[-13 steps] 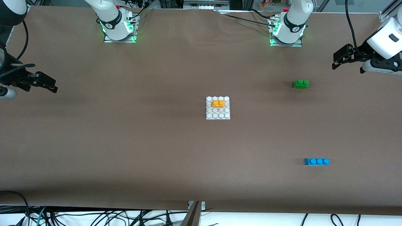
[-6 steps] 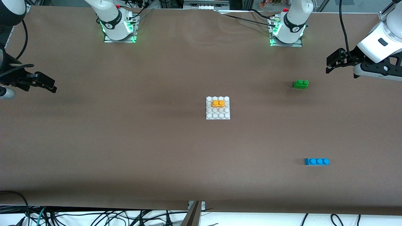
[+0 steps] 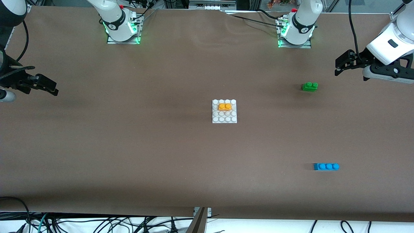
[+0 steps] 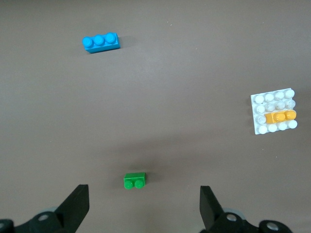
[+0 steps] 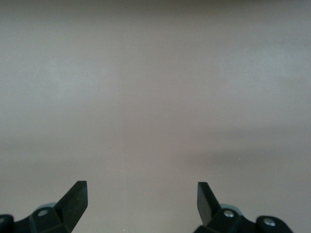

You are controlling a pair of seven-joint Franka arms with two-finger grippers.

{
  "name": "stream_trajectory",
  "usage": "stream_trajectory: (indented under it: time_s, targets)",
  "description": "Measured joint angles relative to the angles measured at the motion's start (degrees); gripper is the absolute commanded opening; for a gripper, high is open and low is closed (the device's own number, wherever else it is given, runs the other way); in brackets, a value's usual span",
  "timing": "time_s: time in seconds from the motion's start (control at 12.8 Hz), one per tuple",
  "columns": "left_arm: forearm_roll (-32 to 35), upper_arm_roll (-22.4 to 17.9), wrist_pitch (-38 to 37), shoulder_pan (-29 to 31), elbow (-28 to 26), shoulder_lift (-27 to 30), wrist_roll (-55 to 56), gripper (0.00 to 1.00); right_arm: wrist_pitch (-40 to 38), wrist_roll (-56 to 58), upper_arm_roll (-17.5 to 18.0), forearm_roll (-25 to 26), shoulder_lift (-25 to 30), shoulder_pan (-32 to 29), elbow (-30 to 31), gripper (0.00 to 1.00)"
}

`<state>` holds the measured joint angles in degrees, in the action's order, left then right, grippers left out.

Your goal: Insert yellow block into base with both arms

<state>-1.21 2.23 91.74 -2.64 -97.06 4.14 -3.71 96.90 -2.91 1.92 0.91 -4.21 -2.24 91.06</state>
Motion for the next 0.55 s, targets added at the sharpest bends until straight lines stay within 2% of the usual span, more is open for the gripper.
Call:
stream_trajectory:
  time_s: [0.55]
  targets:
    - [0.0,0.0,-0.5,0.0,0.0,0.0,1.3,1.00,0.0,0.0,0.0,0.0,0.0,0.0,0.0,1.00]
